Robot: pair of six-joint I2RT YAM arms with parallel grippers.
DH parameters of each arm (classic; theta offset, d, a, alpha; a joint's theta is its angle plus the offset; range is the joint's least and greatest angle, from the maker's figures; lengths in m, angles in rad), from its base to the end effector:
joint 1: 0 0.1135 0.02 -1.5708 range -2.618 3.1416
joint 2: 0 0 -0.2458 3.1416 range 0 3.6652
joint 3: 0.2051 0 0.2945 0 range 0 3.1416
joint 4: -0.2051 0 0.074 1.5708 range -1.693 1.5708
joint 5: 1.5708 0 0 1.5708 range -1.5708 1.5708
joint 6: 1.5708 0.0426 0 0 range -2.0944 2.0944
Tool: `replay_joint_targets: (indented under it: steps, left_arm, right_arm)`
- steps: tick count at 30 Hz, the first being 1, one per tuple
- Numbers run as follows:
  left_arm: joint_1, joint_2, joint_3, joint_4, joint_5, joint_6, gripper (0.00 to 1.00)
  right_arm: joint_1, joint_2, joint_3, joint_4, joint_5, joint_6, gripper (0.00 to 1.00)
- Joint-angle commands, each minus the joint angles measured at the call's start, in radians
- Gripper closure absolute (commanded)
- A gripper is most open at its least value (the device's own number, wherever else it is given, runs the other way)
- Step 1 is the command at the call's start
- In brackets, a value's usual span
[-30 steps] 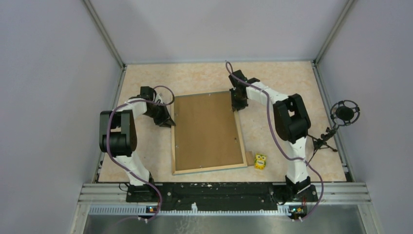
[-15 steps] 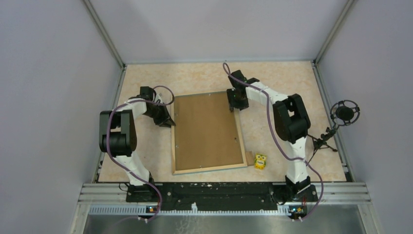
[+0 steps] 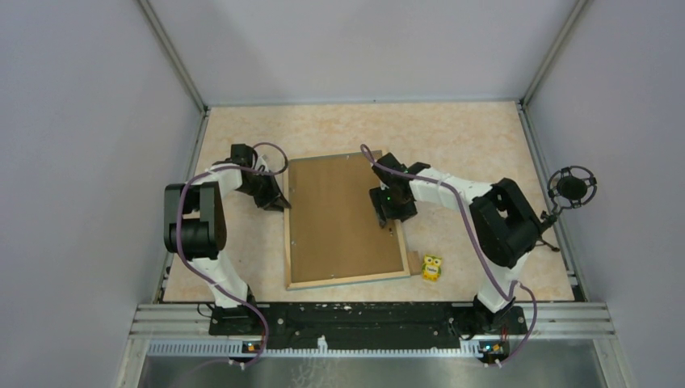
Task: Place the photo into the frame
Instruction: Install the photo frame at the center of the board.
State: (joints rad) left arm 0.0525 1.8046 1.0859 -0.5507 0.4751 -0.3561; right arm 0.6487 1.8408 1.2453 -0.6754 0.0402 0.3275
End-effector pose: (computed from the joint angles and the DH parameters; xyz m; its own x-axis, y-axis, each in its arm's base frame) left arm 0.3672 -0.0002 0.1011 -0.9248 -0.3590 -0.1260 -0.2491 0.8215 -0.5129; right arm 0.3137 0.2357 0.1270 -0.9120 -0.2881 -0.2921 -0.3177 0.9464 0.0587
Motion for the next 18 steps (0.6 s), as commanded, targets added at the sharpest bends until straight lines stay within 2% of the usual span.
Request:
replay_joint_targets:
  steps: [1,4,10,18]
  left_arm:
    - [0.021,0.006,-0.018,0.060,-0.027,-0.032,1.00]
    - [0.022,0.003,-0.018,0.062,-0.031,-0.033,1.00]
    - [0.021,0.002,-0.021,0.063,-0.028,-0.029,1.00]
    - [0.021,0.004,-0.021,0.063,-0.029,-0.030,1.00]
  right_arm:
    - [0.028,-0.113,-0.076,0.037,-0.003,0.062,0.37]
    - [0.030,-0.127,-0.111,0.053,0.019,0.091,0.40]
    - [0.040,-0.100,-0.121,0.051,0.040,0.122,0.51]
    - [0.051,-0.096,-0.114,0.029,0.072,0.115,0.70]
